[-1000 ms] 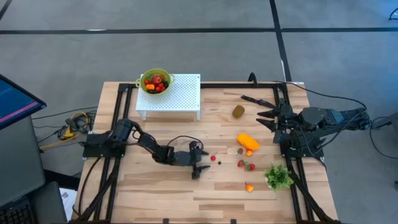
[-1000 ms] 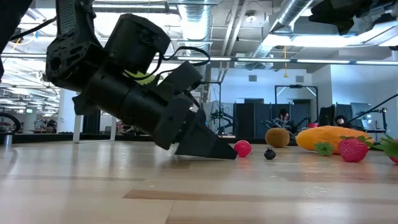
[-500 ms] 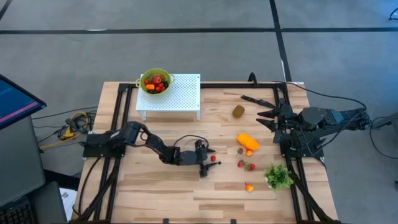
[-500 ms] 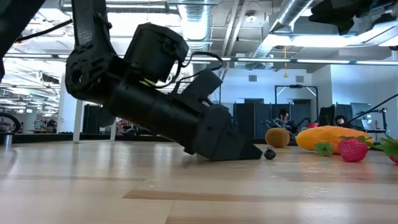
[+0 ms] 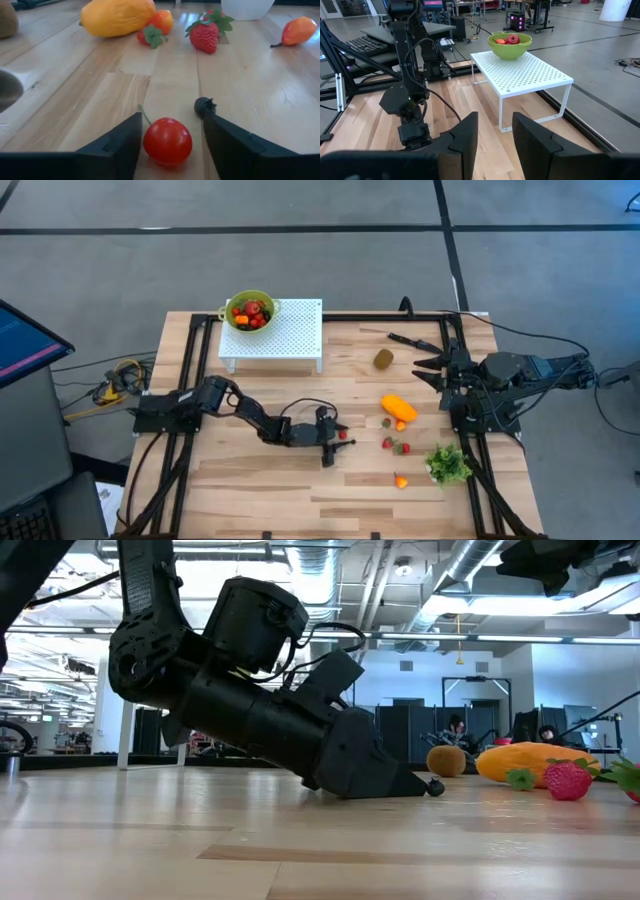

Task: Pick & Place Fruit
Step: Put the red cherry into the green strainer bowl on the shelf

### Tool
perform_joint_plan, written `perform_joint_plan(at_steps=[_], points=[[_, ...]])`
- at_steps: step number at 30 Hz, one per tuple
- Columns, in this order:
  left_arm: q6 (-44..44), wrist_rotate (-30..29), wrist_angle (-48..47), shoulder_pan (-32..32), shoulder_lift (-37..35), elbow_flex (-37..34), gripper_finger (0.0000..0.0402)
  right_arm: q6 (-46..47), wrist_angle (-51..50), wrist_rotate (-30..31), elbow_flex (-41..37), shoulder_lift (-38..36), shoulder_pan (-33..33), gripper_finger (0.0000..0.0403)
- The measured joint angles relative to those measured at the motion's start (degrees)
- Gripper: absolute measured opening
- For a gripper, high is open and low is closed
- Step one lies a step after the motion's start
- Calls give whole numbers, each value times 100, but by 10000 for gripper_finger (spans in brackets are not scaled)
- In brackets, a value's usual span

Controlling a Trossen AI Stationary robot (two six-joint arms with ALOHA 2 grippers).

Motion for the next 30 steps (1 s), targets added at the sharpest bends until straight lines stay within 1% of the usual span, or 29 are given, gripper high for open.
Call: perform_joint_plan(at_steps=[7, 13, 17, 23, 30], points=[[6, 9, 0, -1, 7, 0, 143, 0, -1, 2, 0, 0, 2, 116], [5, 12, 0, 0, 7, -2, 116, 0, 0, 2, 0, 0, 0, 116], [5, 38, 0, 0, 7, -7, 112, 0, 0, 2, -1, -1, 1, 116], [-8, 43, 0, 4, 7, -11, 120, 0, 0, 2, -2, 0, 2, 116], [-2, 43, 2, 4, 7, -13, 111, 0, 0, 2, -1, -1, 1, 116]])
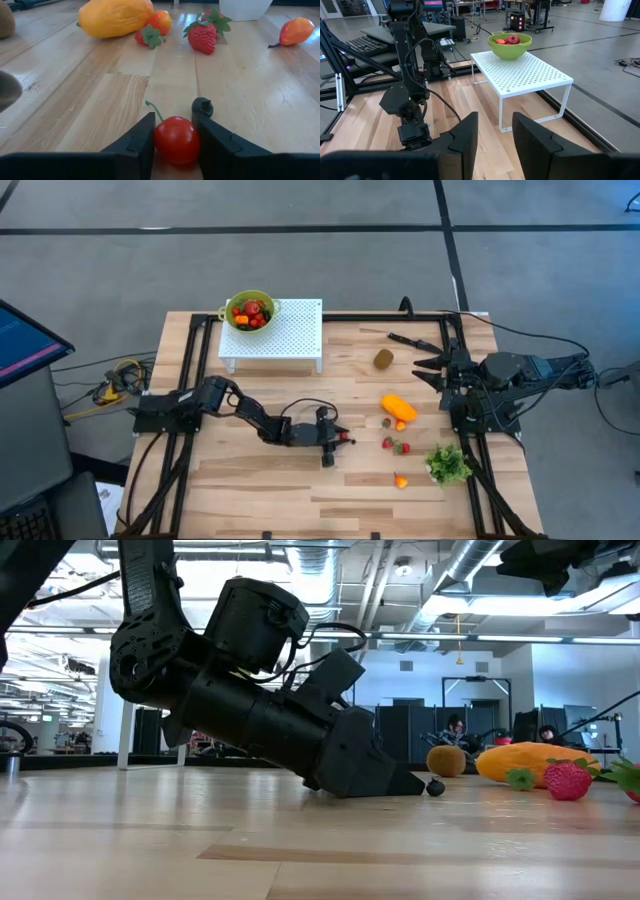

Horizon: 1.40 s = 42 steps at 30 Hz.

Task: Pick & Place Fruit
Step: Put the red cherry into the green strainer bowl on the shelf, then put the blueberry into the green strainer bowl on the shelf

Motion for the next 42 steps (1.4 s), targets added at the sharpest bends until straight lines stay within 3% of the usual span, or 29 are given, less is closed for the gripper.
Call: perform_joint_plan(at_steps=[8, 14, 19, 26, 38, 42], points=[[168, 52, -129, 9, -215, -17, 118, 0, 0, 0, 1, 0, 0, 116], [613, 95, -645, 13, -890, -110, 109, 0, -2, -2, -1, -1, 1, 116], [794, -157, -843, 117, -1620, -361, 124, 0, -2, -1, 1, -1, 1, 116], [801, -777, -1345, 459, -2820, -1135, 112, -1, -2, -1, -1, 1, 1, 116], [780, -886, -1321, 1336, -5420, -2481, 127, 0, -2, -1, -1, 1, -1, 116], [1111, -1374, -1318, 1407, -6284, -2749, 112, 0, 0, -2, -2, 1, 1, 116]])
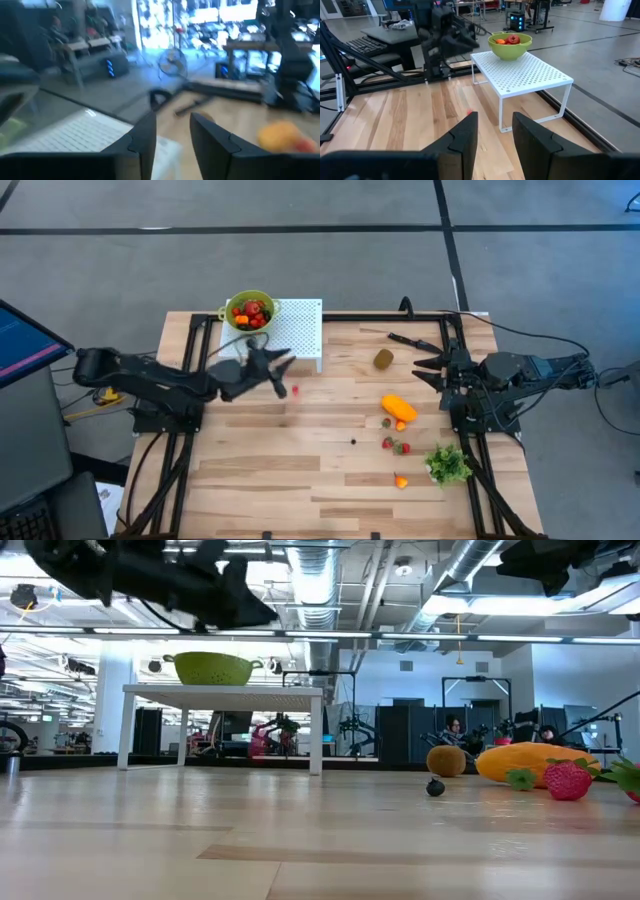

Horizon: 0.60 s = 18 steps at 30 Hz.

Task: Pick & Place Fruit
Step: Put the blueberry into the green strainer bowl on the shelf

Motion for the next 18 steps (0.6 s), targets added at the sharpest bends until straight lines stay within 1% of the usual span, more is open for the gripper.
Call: perform_joint_plan(at_steps=[5, 8, 11, 18], points=[[526, -657, -59, 1, -885, -294, 90, -1, -3, 1, -1, 0, -1, 116], [584, -914, -76, 0, -1243, -464, 83, 0, 0, 2, -1, 0, 0, 116], [575, -905, -151, -29, -1429, -596, 78, 0, 0, 0, -1, -2, 0, 116], [516, -886, -166, -52, -1448, -820, 76, 0, -1, 0, -1, 0, -1, 116]])
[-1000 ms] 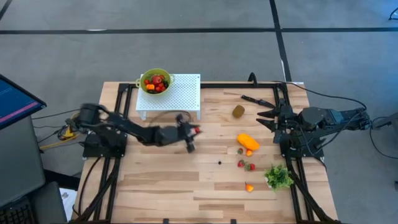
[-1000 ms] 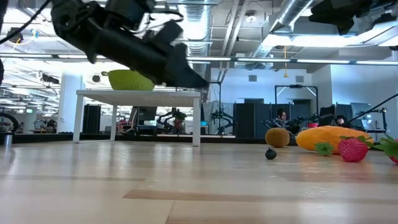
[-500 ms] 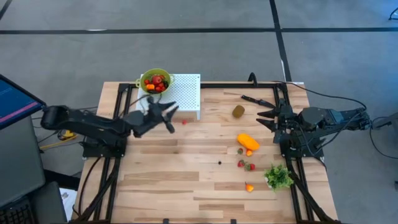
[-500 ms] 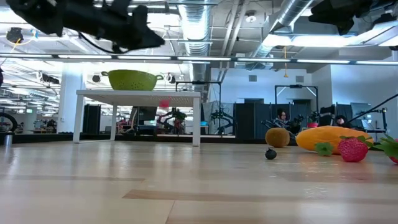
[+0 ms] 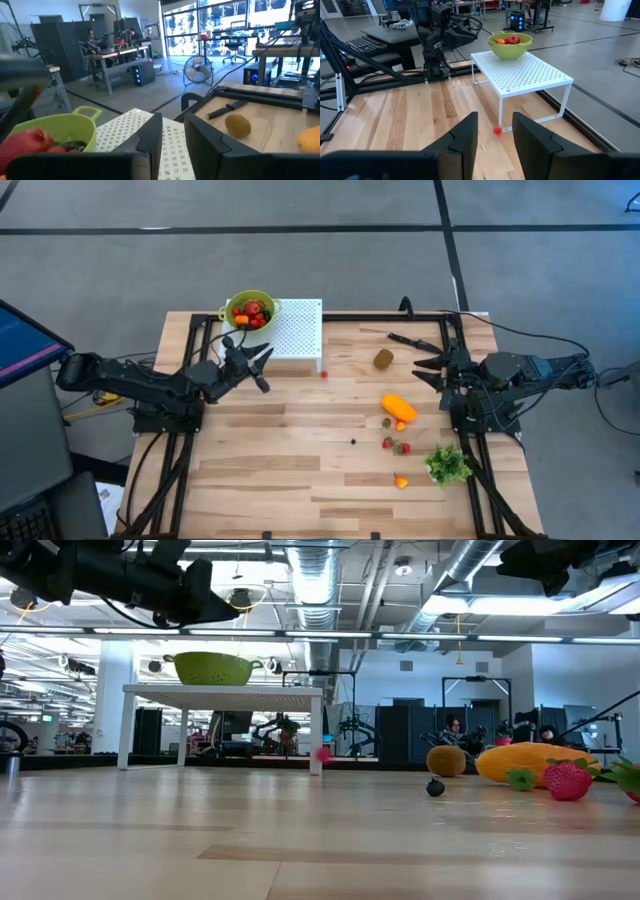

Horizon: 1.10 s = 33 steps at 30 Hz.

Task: Pick & Place Fruit
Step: Put the blueberry into the green strainer bowl on the shelf

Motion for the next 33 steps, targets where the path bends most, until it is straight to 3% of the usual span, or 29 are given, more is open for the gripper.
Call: perform_joint_plan(at_steps=[3, 8, 12, 17, 24, 33], points=[[-291, 179, 7, 0, 0, -16, 76, 0, 1, 2, 0, 0, -1, 116], [-753, 1307, -10, 0, 241, -16, 76, 0, 1, 1, 0, 0, 0, 116], [-778, 1996, -4, -32, 886, -15, 82, 0, 1, 2, 0, -2, -1, 116], [-886, 2072, 35, -284, 2026, 289, 114, 0, 1, 2, 0, -1, -1, 116], [-596, 2170, 41, -753, 3674, 1321, 194, 0, 1, 0, 0, 0, 1, 116], [-869, 2220, 59, -1199, 5033, 2528, 276, 0, 1, 0, 0, 0, 1, 116]])
